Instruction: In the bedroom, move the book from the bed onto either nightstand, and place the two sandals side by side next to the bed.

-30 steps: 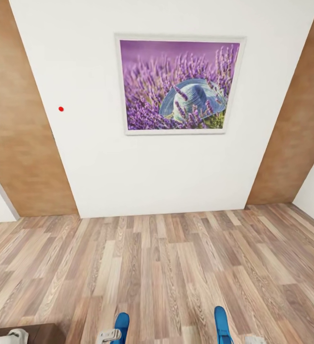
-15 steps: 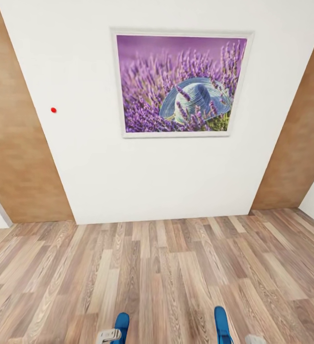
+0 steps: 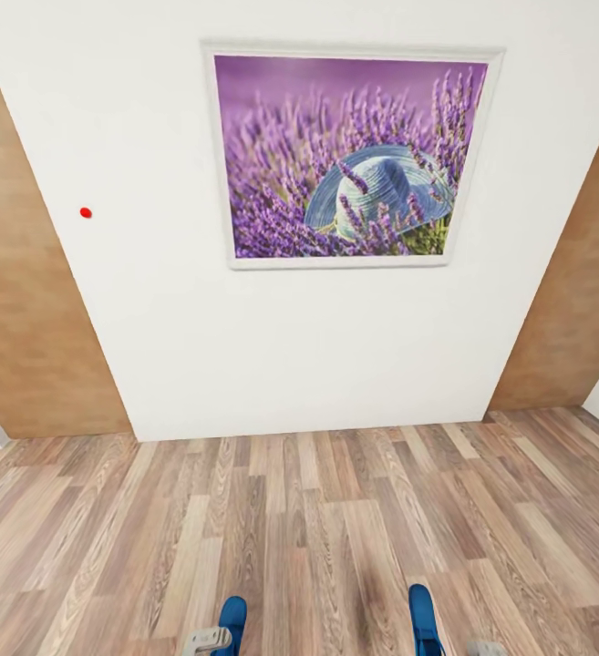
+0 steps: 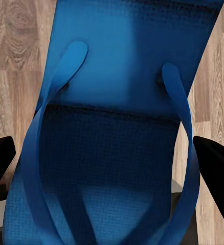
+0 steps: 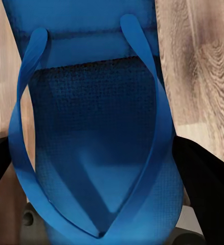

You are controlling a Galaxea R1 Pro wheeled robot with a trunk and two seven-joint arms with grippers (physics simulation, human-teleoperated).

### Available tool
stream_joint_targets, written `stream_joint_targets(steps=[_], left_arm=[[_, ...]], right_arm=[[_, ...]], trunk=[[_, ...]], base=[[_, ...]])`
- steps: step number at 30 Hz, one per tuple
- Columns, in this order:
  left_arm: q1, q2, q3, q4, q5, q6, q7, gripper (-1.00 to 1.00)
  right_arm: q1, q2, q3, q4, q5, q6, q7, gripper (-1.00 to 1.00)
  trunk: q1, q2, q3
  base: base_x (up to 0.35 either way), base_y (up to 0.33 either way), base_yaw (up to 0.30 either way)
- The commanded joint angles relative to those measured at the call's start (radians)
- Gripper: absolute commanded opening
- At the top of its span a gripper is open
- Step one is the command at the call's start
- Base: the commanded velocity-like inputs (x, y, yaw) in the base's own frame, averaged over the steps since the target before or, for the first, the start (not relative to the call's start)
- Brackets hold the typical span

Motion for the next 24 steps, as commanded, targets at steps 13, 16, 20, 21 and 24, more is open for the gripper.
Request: stream_joint_targets(steps=[13, 16, 20, 21, 24], left_arm=[[-0.001, 0.0, -0.007, 0.0, 0.011, 0.001, -0.002, -1.0], [-0.001, 0.0, -0.007, 0.0, 0.012, 0.001, -0.002, -1.0], [-0.001, 0.0, -0.007, 0.0, 0.011, 0.001, -0.002, -1.0], [-0.001, 0.0, -0.007, 0.0, 0.011, 0.001, -0.002, -1.0], [-0.001, 0.0, -0.006, 0.0, 0.011, 0.001, -0.002, -1.0]], right_arm=[[-0.001, -0.001, 0.007, 0.001, -0.009, -0.002, 0.002, -1.0], [-0.001, -0.001, 0.007, 0.001, -0.009, -0.002, 0.001, -1.0], [-0.001, -0.001, 0.007, 0.002, -0.009, -0.002, 0.001, -1.0], [-0.001, -0.001, 0.007, 0.002, -0.009, -0.002, 0.001, -1.0], [-0.001, -0.001, 0.007, 0.001, -0.009, -0.002, 0.002, -1.0]], trunk=[[0.001, -0.002, -0.002], [0.001, -0.002, -0.002], [0.001, -0.002, -0.002], [0.001, -0.002, -0.002], [0.001, -0.002, -0.002]], base=[[0.318, 0.0, 0.0], [0.318, 0.0, 0.0], [0.316, 0.0, 0.0], [0.311, 0.0, 0.0], [0.309, 0.0, 0.0]])
